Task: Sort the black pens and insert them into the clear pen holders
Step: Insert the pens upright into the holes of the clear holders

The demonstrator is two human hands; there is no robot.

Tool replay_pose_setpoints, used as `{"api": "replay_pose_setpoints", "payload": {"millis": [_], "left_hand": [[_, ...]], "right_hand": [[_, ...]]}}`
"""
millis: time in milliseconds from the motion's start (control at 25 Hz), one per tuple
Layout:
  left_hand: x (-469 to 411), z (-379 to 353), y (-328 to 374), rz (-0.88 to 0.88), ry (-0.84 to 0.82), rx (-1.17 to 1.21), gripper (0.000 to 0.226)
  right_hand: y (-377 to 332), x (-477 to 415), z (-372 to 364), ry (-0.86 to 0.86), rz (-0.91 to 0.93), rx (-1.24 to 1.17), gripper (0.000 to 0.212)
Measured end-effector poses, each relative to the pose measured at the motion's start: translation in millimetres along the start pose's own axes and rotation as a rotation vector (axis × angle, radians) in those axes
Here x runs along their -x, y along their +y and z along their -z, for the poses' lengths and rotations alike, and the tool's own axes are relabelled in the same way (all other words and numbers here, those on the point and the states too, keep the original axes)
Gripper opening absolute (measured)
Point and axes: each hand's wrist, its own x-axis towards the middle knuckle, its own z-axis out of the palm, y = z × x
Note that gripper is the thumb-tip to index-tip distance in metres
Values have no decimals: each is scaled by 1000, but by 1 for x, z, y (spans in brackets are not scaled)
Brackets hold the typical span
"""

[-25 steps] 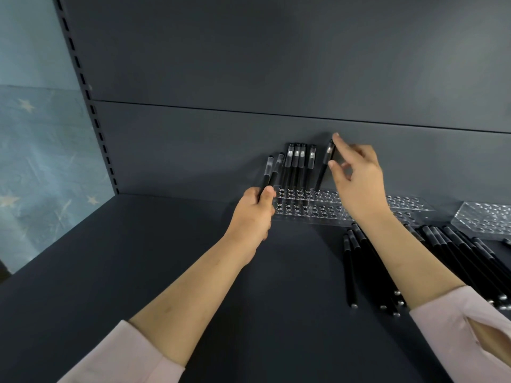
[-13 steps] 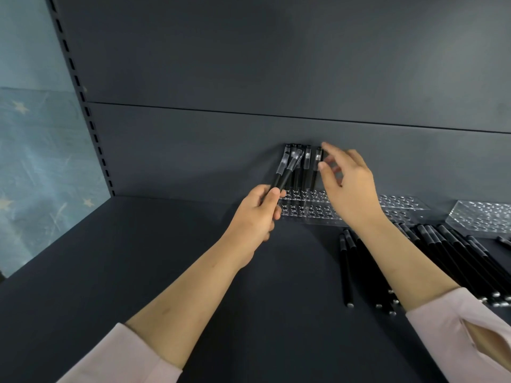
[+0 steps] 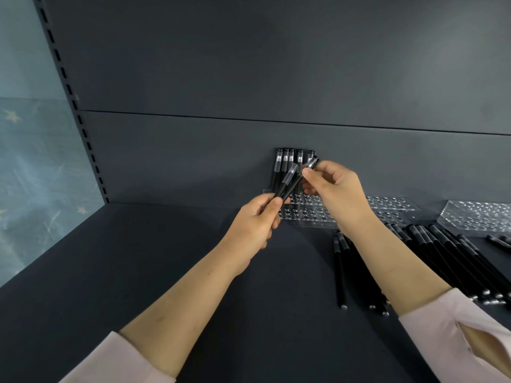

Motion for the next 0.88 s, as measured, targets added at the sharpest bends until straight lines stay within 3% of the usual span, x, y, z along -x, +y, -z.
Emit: {"api": "replay_pose_setpoints", "payload": {"millis": [120,200,400,880], "left_hand": [[-1,0,-1,33,32,1,24],[-2,2,-2,43,61,-9,24],[-3,4,-4,24,91,-18,29],[-4,2,0,116,167,62,22]], "right_hand": [[0,-4,3,98,-17,-104,12],[0,-7,10,210,10,-136,24],[7,-4,27,437,211,36,38],[15,-5,25,337,380,232,35]]}}
